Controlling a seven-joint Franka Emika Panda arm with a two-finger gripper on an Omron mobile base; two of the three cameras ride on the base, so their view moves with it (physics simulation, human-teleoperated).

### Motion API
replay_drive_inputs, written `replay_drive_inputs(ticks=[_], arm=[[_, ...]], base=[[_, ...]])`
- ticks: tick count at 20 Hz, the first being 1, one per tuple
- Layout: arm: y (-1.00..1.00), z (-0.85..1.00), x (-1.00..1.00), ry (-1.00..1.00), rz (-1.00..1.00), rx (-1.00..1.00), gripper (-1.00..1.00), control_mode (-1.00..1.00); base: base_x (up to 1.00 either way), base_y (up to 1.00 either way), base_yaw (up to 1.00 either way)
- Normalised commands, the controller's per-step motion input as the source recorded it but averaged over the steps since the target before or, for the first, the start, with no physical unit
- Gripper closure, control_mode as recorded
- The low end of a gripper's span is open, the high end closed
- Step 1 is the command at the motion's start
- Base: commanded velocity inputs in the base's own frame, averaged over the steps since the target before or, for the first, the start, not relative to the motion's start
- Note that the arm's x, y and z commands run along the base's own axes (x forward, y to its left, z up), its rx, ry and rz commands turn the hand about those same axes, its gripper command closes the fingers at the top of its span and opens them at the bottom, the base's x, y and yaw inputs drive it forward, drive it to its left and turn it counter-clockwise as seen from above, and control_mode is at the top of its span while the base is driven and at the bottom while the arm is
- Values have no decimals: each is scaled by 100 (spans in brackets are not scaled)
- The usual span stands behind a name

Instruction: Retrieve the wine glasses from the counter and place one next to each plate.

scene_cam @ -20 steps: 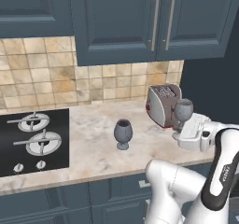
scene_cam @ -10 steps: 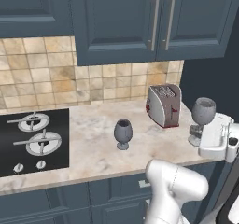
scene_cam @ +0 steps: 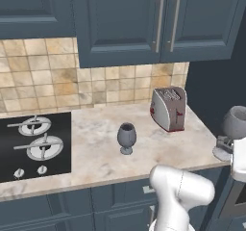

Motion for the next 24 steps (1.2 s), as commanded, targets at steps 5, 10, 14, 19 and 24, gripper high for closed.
replay_drive_inputs(ticks=[5,10,14,19,24], arm=[[5,14,-26,-3,1,0,100,100],[0,0,0,0,0,0,100,100],[0,0,0,0,0,0,100,100],[0,0,0,0,0,0,100,100],[0,0,0,0,0,0,100,100]], base=[[-36,34,2],[-78,95,14],[-29,51,66],[0,0,100],[0,0,100]])
